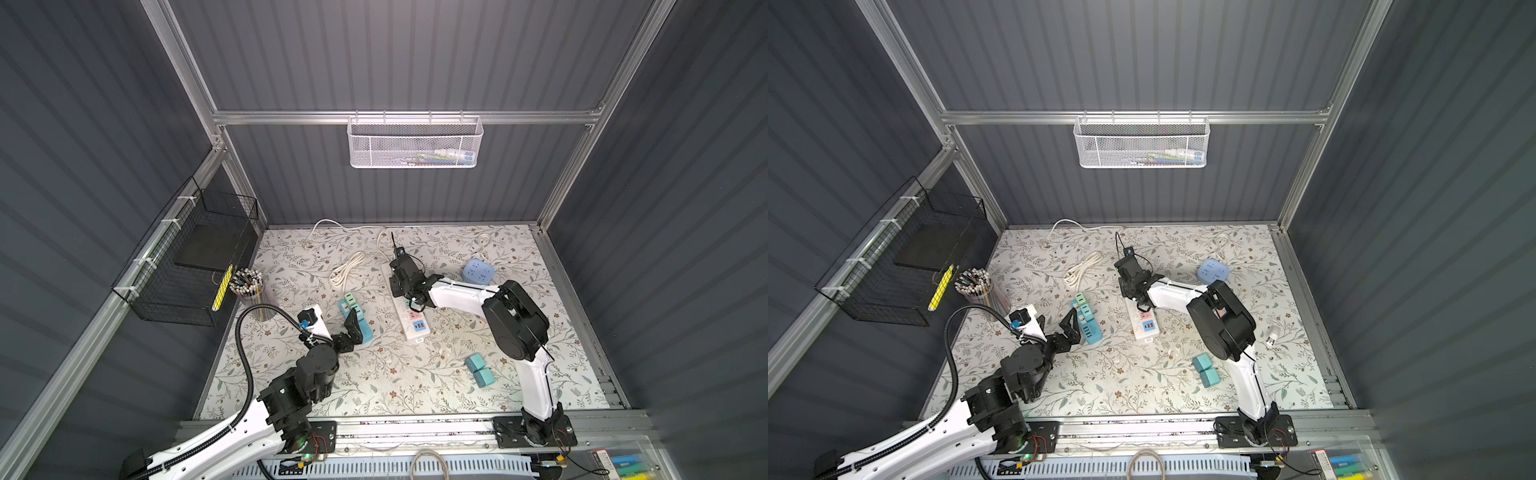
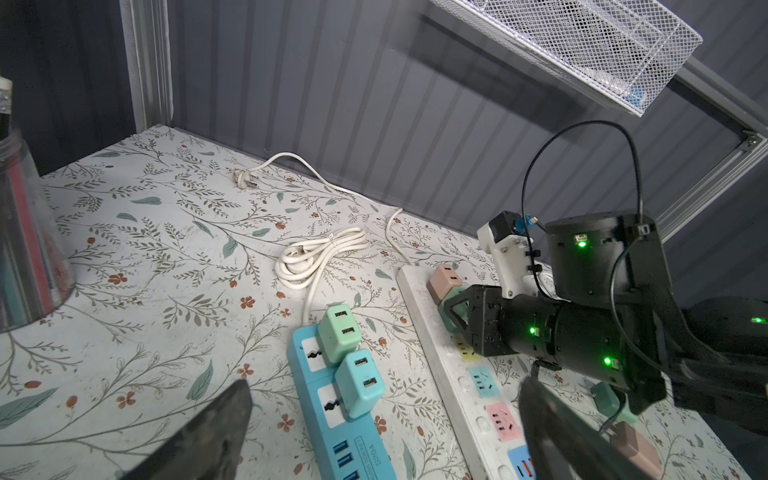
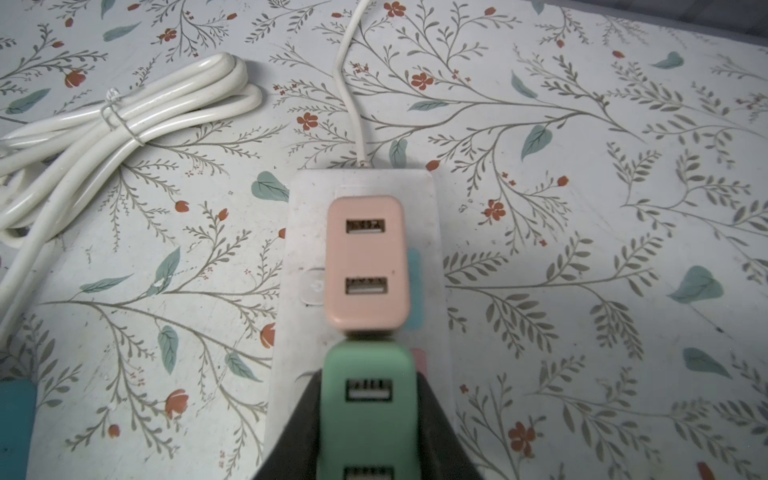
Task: Insert the plug
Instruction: 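Press the mint charger down into the socket with the right gripper, then open the right gripper and move it to the loose mauve charger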
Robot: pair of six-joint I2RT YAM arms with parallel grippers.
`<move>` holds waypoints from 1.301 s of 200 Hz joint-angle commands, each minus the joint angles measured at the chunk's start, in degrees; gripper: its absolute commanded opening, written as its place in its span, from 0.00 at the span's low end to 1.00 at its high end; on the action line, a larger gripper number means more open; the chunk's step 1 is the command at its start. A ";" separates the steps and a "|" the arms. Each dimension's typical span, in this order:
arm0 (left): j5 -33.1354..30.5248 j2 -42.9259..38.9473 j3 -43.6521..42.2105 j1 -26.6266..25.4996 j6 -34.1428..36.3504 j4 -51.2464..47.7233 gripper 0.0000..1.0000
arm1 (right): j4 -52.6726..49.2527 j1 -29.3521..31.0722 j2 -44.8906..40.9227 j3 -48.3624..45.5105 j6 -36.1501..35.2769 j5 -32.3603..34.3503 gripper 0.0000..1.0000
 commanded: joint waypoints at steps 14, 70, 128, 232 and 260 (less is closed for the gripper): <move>0.80 -1.00 0.24 0.19 1.41 -0.19 1.00 | -11.42 0.30 0.15 1.35 0.72 -8.04 0.44; 5.30 -1.47 1.69 0.17 3.24 -0.96 1.00 | -14.80 -0.57 -7.39 4.21 1.09 -11.30 0.61; 6.01 -1.51 2.43 0.17 2.90 -1.05 1.00 | -16.02 -3.55 -7.29 7.33 -0.25 -10.62 0.61; 5.89 1.25 3.49 0.18 3.84 -0.13 1.00 | -13.65 -4.98 -4.47 2.13 2.28 -7.81 0.58; 6.66 3.23 3.74 0.23 4.38 1.64 1.00 | -13.05 -4.94 -6.94 1.04 2.11 -7.80 0.59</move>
